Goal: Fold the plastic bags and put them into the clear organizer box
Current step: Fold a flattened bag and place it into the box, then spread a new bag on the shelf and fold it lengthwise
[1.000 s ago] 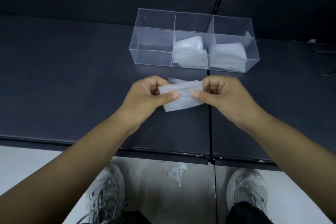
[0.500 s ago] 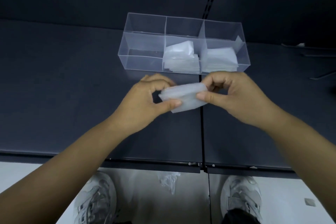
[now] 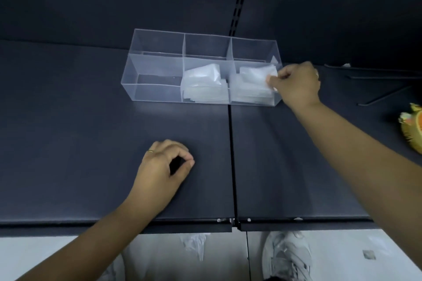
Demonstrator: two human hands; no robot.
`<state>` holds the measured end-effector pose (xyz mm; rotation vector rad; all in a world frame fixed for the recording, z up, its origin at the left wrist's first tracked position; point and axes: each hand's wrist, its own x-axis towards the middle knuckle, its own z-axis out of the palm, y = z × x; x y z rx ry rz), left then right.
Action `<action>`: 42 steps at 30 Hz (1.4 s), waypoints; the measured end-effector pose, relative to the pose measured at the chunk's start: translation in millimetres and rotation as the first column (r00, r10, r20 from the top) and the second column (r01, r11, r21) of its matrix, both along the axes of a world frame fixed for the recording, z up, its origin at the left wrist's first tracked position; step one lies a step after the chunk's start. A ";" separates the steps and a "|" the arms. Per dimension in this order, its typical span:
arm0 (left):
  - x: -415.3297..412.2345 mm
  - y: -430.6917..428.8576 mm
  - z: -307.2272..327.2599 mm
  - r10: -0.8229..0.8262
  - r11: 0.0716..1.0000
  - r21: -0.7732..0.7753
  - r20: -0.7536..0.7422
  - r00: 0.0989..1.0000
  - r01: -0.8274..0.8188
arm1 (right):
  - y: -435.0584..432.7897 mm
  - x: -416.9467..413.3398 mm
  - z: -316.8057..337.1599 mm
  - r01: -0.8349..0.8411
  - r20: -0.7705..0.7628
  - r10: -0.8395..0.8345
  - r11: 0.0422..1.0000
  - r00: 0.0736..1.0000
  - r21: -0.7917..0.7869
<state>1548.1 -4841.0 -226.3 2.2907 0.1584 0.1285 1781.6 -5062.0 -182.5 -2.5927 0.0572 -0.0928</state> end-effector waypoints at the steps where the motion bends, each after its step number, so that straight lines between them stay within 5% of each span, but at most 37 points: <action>1: -2.2 -1.4 -1.7 0.001 1.000 0.024 0.012 1.000 -0.001 | 2.7 0.3 0.7 0.003 0.025 -0.002 1.000 1.000 -0.026; 6: -12.0 -8.1 -5.9 0.006 0.993 0.121 0.037 0.999 -0.011 | 8.0 -4.6 6.6 -0.026 0.132 0.033 0.998 0.991 -0.052; 9: -20.2 -6.5 -9.5 -0.005 0.991 0.137 0.033 0.999 0.001 | 13.5 -11.5 12.0 -0.292 0.299 0.299 0.954 0.906 -0.069; 11: -24.2 -6.5 -11.2 -0.011 0.990 0.140 0.030 0.999 0.007 | 19.5 -17.6 11.2 -0.502 0.133 0.511 0.859 0.849 -0.096; 14: -27.3 -7.1 -12.7 -0.014 0.988 0.155 0.030 0.999 0.009 | 26.1 -27.7 8.5 -0.602 -0.190 0.574 0.780 0.797 -0.172; 21: -33.2 -5.3 -18.2 -0.059 0.973 0.228 0.045 0.997 0.047 | 28.6 -24.1 16.9 -0.600 -0.343 0.535 0.791 0.772 -0.117; 25: -38.9 -0.6 -15.7 -0.162 0.929 0.335 -0.008 0.987 0.156 | 23.1 -59.5 24.6 -0.560 0.034 0.565 0.822 0.824 -0.101; 27: -44.5 3.4 -15.5 -0.229 0.851 0.468 -0.078 0.970 0.238 | 19.9 -100.9 26.8 -0.609 0.253 0.591 0.793 0.766 -0.008; 29: -52.5 9.2 -17.3 -0.247 0.770 0.573 -0.136 0.959 0.280 | 17.7 -162.9 21.3 -0.727 0.292 0.680 0.682 0.672 0.086; 32: -63.9 20.1 -20.9 -0.198 0.724 0.641 -0.160 0.967 0.255 | 10.5 -257.3 -12.7 -0.955 0.125 0.947 0.296 0.294 0.008; 34: -67.7 24.7 -22.5 -0.170 0.713 0.660 -0.161 0.972 0.234 | 6.6 -289.9 -51.6 -0.994 -0.189 0.976 0.109 0.104 0.019; 37: -68.0 25.1 -22.7 -0.167 0.703 0.672 -0.164 0.972 0.234 | -4.6 -289.4 -100.5 -0.973 -0.490 0.851 0.228 0.188 0.022; 42: -68.6 26.3 -25.1 -0.171 0.706 0.666 -0.172 0.970 0.242 | -9.5 -284.5 -135.4 -0.973 -0.546 0.806 0.187 0.230 -0.135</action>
